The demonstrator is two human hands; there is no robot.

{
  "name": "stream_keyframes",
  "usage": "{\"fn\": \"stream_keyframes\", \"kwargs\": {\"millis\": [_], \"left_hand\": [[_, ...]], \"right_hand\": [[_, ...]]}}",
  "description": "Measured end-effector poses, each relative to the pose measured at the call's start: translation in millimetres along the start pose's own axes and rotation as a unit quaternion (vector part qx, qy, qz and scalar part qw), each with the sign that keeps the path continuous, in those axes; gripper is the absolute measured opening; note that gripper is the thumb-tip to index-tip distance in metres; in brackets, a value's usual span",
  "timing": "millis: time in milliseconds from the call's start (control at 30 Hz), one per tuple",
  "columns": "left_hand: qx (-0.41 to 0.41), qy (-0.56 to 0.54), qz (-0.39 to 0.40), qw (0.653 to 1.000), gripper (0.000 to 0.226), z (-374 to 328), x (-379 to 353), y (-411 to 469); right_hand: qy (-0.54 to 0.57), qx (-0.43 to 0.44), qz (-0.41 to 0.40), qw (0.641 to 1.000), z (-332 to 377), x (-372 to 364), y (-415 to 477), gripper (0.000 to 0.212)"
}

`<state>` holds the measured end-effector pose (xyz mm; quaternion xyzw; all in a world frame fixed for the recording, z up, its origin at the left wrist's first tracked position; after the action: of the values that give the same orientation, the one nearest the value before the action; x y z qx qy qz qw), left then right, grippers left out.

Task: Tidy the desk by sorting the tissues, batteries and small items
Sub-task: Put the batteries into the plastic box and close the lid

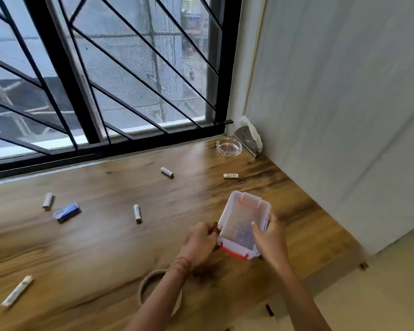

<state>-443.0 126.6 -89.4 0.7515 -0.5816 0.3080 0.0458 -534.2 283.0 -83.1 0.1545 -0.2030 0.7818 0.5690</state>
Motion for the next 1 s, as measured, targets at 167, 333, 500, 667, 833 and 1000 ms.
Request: {"fn": "stream_keyframes", "kwargs": {"millis": [167,333,500,667,833,1000], "left_hand": [[-0.018,0.031,-0.02,0.999,0.027,-3.6,10.0,-22.6],[-0.011,-0.004,-0.096,0.995,0.027,7.4,43.8,-53.4],[-0.01,-0.045,-0.171,0.984,0.026,36.3,91.4,-92.8],[0.04,-0.024,-0.29,0.956,0.043,80.7,141.2,-138.6],[0.101,0.019,-0.339,0.935,0.072,121.0,179.1,-173.9],[0.12,-0.044,-0.318,0.94,0.062,146.7,190.7,-179.8]], "right_hand": [[0.004,-0.016,0.013,1.0,-0.8,-10.4,-15.7,0.028],[-0.003,0.027,0.041,0.999,36.4,-32.0,-27.6,0.03],[-0.017,0.089,0.109,0.99,81.7,-79.8,-45.8,0.034],[-0.082,0.198,0.192,0.958,129.0,-140.2,-63.7,0.029],[-0.169,0.251,0.276,0.912,160.5,-197.5,-70.5,0.039],[-0.207,0.28,0.351,0.869,173.5,-241.2,-68.4,0.045]]}}
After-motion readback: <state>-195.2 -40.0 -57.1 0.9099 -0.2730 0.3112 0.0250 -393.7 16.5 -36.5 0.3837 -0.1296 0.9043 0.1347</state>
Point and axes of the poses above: each hand's wrist, its own y-axis towards the middle knuckle, its own x-axis out of the back of the hand, z = x × y, the point moved 7 cm from there along y, towards the middle knuckle, and after that the axes turned 7 degrees about z, right-handed, at the moved point
